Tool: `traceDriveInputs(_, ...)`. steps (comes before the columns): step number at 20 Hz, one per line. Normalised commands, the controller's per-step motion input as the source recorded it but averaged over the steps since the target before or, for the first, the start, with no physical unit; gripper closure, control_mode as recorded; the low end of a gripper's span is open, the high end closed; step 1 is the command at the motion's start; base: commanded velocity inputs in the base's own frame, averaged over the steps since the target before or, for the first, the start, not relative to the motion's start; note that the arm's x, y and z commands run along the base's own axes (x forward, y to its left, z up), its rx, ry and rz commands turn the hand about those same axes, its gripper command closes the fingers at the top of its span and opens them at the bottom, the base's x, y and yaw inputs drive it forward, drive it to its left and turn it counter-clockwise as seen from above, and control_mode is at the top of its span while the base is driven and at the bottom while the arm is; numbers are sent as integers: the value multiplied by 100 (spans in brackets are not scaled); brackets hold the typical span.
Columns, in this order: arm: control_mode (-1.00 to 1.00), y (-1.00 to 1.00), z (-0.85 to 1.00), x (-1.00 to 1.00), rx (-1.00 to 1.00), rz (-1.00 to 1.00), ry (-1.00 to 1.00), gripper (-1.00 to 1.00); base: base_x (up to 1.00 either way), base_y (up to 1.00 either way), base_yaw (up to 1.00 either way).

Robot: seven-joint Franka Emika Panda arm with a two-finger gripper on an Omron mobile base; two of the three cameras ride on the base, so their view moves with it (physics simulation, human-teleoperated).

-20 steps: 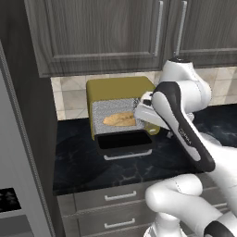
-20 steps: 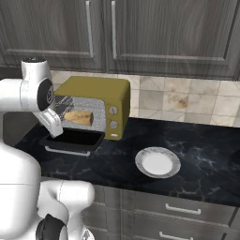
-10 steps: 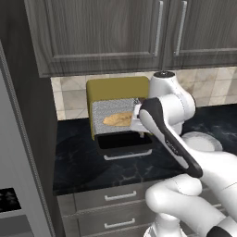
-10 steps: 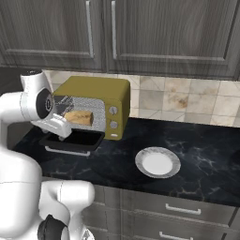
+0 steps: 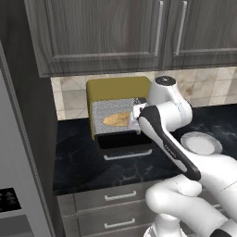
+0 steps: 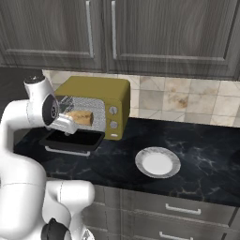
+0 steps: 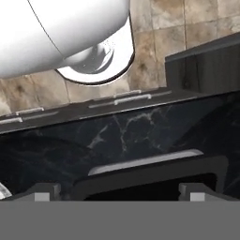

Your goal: Pull the toaster oven rack outwards. Pick up the baguette from the plate and place it on the toaster oven rack. Close the toaster oven door fully and set the temperature to the lowest setting.

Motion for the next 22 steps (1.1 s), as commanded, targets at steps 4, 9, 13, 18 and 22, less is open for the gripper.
traceDriveInputs(4, -100, 12, -24, 36, 0, 11, -9, -100, 0, 0, 0)
traceDriveInputs(9, -100, 11, -24, 40, 0, 12, -5, -100, 0, 0, 0)
traceDriveInputs(13, -100, 14, -25, 40, 0, 12, -1, -100, 0, 0, 0)
traceDriveInputs(18, -100, 17, -22, 33, 0, 10, -1, -100, 0, 0, 0)
traceDriveInputs(22, -100, 9, -12, 29, 0, 5, 0, -100, 0, 0, 0)
